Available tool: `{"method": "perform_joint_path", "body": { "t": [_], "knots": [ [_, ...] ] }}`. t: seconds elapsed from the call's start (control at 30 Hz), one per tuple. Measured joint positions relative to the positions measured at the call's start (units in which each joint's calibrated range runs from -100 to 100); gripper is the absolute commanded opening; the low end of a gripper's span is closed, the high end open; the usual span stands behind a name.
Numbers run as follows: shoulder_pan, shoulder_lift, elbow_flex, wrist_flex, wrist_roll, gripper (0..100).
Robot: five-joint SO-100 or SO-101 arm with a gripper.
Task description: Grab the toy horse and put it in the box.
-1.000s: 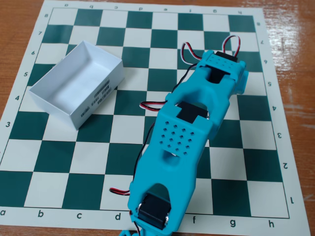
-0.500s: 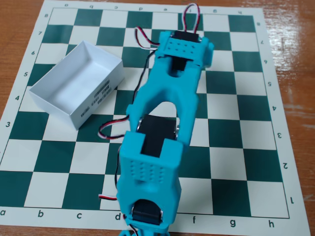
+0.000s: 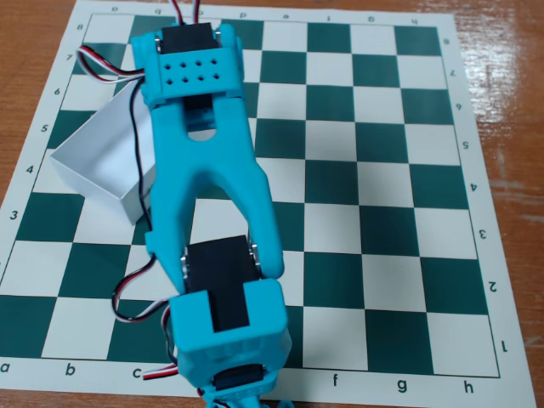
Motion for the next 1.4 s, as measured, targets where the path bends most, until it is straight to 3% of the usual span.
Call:
{"method": "perform_joint_path", "body": {
  "t": [0.37, 0.9, 1.23, 1.4],
  "knots": [
    [-6.87, 6.64, -12.06, 8.23, -5.52, 0],
    [-7.77, 24.77, -18.95, 3.68, -8.22, 0],
    [-6.12, 30.3, -19.31, 0.35, -8.22, 28],
    [-5.75, 30.38, -19.31, -0.18, -7.81, 29]
  ]
}}
